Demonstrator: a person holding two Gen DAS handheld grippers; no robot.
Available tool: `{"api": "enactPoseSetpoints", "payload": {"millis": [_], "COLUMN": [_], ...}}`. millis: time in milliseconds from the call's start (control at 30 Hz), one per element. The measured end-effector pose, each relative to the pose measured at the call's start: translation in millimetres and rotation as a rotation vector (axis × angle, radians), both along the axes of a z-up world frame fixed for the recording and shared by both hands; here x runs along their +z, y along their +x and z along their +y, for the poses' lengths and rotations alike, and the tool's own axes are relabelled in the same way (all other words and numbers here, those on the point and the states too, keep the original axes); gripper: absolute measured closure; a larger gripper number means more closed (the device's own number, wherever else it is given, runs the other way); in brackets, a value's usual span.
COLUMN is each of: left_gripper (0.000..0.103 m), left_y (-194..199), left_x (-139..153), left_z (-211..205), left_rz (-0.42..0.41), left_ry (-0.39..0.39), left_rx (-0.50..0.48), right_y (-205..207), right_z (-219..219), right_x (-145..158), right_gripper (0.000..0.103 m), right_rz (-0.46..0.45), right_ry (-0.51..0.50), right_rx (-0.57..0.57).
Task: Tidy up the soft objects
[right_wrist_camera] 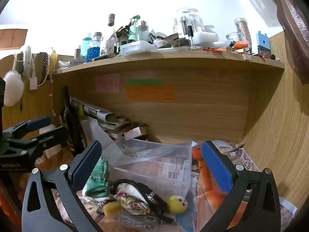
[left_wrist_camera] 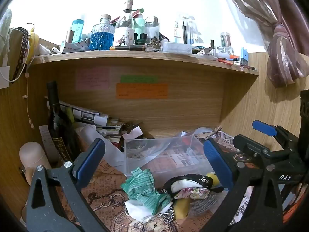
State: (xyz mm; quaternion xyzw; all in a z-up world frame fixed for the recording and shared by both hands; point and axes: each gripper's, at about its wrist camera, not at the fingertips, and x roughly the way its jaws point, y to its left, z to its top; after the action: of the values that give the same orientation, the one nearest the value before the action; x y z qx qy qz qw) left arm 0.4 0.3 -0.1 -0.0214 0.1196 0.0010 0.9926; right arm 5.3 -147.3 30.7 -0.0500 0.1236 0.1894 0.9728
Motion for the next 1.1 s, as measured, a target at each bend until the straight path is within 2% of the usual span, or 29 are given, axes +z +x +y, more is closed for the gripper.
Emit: {"api": "enactPoseSetpoints", "payload": {"millis": [1100], "left_gripper": [0.0], "left_y": [5.6], "left_x": [-0.5], "left_z": [1.0], "left_rz": [0.005], "left_ry": [-0.011], "left_rx": [0.004], "right_y": [-2.0], "right_z": [0.5], "right_x": [-0.9], "right_gripper": [0.0], "right_rz": [-0.004], "right_ry": [-0.007], "right_rx": [0.002]}}
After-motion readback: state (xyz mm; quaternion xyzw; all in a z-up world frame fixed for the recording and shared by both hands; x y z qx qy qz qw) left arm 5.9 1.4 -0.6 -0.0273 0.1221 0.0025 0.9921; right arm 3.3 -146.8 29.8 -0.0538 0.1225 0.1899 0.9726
